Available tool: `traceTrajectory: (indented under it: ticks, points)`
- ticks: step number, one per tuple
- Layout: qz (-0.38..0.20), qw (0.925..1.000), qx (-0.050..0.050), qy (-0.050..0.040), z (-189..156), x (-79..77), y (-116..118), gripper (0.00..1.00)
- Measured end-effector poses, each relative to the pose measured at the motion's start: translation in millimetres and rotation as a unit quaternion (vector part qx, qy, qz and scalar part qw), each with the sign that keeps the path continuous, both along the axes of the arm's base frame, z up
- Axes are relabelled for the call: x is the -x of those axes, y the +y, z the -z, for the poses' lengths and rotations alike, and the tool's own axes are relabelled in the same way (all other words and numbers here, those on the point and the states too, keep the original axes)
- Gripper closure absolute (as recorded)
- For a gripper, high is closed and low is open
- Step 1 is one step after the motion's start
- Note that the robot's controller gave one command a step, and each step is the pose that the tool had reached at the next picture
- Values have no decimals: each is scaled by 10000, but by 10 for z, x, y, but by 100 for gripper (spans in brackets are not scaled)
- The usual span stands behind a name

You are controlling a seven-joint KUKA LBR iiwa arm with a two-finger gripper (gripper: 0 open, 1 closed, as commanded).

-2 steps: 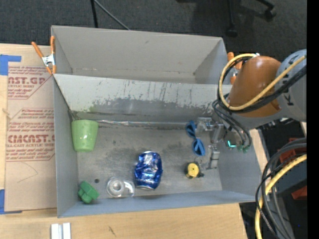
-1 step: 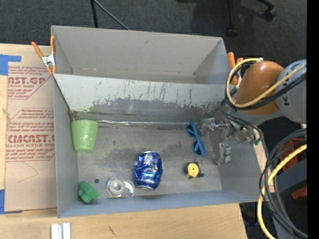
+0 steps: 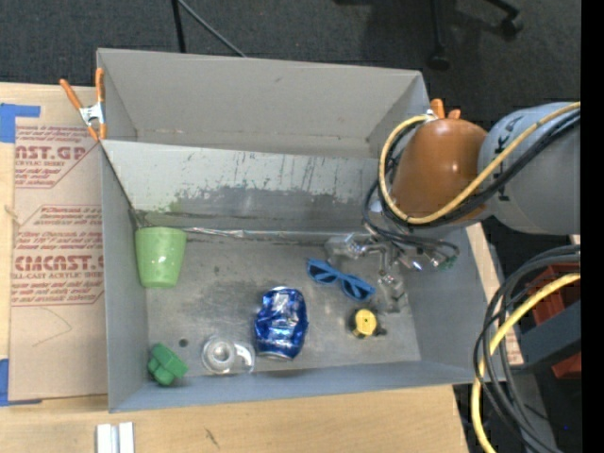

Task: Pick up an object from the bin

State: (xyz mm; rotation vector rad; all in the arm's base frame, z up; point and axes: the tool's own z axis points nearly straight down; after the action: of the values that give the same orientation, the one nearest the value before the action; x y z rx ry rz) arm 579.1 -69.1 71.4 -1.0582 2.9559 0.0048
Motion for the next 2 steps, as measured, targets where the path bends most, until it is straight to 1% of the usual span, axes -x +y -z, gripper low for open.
traceTrajectory:
  ticks: [1,2]
  points:
    - [21,10000,7,1,1,3,-23,100]
    - [2152,9766,1,5,-10,-23,448,100]
